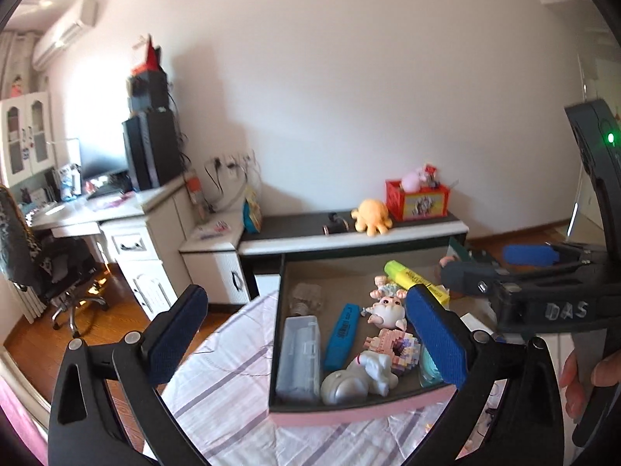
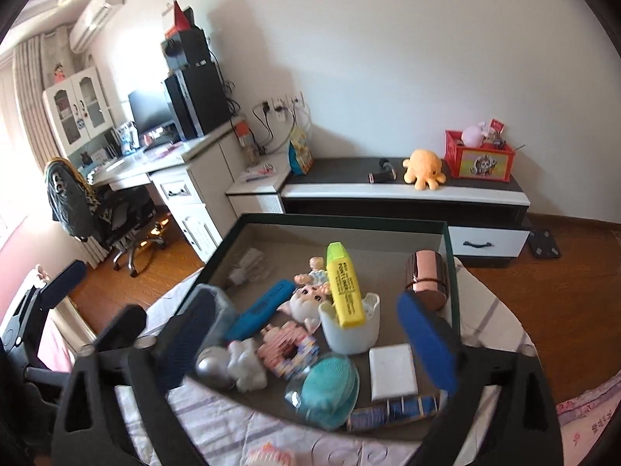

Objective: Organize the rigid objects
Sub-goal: 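Withdraw both open tools from the pink box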

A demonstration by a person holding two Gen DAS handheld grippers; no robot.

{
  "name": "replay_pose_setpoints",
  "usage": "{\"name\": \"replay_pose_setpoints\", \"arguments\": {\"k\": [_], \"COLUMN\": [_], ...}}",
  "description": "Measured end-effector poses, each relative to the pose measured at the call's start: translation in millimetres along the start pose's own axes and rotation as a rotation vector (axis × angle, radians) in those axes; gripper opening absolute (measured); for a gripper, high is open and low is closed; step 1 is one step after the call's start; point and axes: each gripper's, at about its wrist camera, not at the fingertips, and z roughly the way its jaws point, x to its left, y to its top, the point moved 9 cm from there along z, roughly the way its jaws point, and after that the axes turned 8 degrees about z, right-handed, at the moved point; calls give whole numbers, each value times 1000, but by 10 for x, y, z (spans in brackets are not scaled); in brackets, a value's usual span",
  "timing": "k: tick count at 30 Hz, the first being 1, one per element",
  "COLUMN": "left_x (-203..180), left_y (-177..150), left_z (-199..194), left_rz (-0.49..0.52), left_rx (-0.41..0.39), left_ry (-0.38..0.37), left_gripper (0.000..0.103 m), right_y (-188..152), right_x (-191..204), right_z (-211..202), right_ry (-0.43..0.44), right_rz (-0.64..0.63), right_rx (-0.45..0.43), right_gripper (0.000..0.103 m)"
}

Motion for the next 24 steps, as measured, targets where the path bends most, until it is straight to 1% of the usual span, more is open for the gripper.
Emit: {"name": "replay_pose_setpoints", "arguments": {"k": [3, 6, 9, 11, 13, 14, 17, 18, 24], "left_x": [60, 89, 158, 171, 198, 191, 222, 241, 296], "left_y": [-1, -71, -197, -325, -466, -510, -579, -578, -590], "left_z": [-440, -881, -1292, -1524, -1700, -1756, -1892, -1941, -2049], "left_rz": [8, -9, -54, -68, -70, -67, -71, -74, -86], "left_rx": [-66, -109, -154, -171, -169, -166, -158, -169, -172], "left_ry": [26, 33, 28, 26, 42, 37, 33, 40, 38], "left_gripper": [103, 103, 103, 103, 103, 103, 103, 103, 103], "right_y": [-124, -284, -468, -617, -785, -882, -1054, -1090, -1102], "right_x": [68, 118, 136, 137, 114, 97, 41, 15, -79], "right_z": [-391, -788, -1223, -1497, -1758, -1879, -2120, -2183, -2391], "right_ry": [0, -45, -87, -117, -152, -171, -210, -220, -235], "right_rz": [-11, -42, -55, -58, -55, -57, -63, -58, -40], "right_rx": [-73, -163, -259, -323, -386, -415, -454, -458, -474], "right_gripper": [103, 103, 103, 103, 103, 103, 103, 103, 103]}}
